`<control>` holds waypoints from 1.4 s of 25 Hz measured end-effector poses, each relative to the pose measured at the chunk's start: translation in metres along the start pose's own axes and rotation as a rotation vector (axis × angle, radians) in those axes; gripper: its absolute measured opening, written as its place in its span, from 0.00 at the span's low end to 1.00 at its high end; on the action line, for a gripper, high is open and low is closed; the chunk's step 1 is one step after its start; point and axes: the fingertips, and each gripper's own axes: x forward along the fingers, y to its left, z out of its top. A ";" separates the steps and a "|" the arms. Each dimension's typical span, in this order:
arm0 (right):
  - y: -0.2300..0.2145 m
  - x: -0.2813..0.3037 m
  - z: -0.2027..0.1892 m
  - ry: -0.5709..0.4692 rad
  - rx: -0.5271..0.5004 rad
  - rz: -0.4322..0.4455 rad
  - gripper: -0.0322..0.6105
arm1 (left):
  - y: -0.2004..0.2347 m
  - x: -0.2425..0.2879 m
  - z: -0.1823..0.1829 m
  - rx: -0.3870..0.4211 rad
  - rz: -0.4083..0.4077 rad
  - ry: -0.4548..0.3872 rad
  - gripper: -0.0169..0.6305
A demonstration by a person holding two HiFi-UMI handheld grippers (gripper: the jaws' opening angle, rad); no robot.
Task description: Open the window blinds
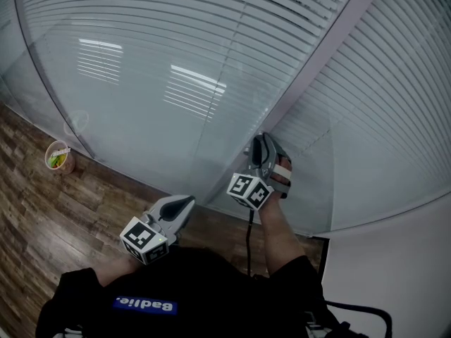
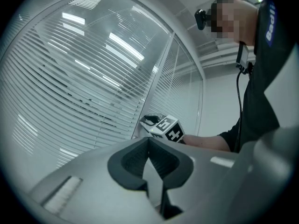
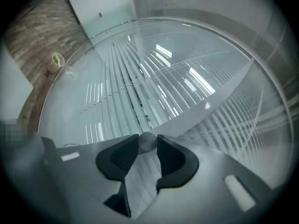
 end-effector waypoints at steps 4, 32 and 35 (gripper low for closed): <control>-0.001 0.000 -0.002 -0.009 0.173 0.028 0.25 | 0.001 0.001 0.000 -0.012 0.005 -0.002 0.03; -0.012 0.001 -0.020 -0.040 1.782 0.357 0.25 | 0.003 -0.006 -0.003 0.005 -0.005 0.007 0.03; -0.016 -0.001 -0.018 -0.048 1.877 0.381 0.25 | 0.000 -0.007 0.000 0.006 -0.011 0.008 0.03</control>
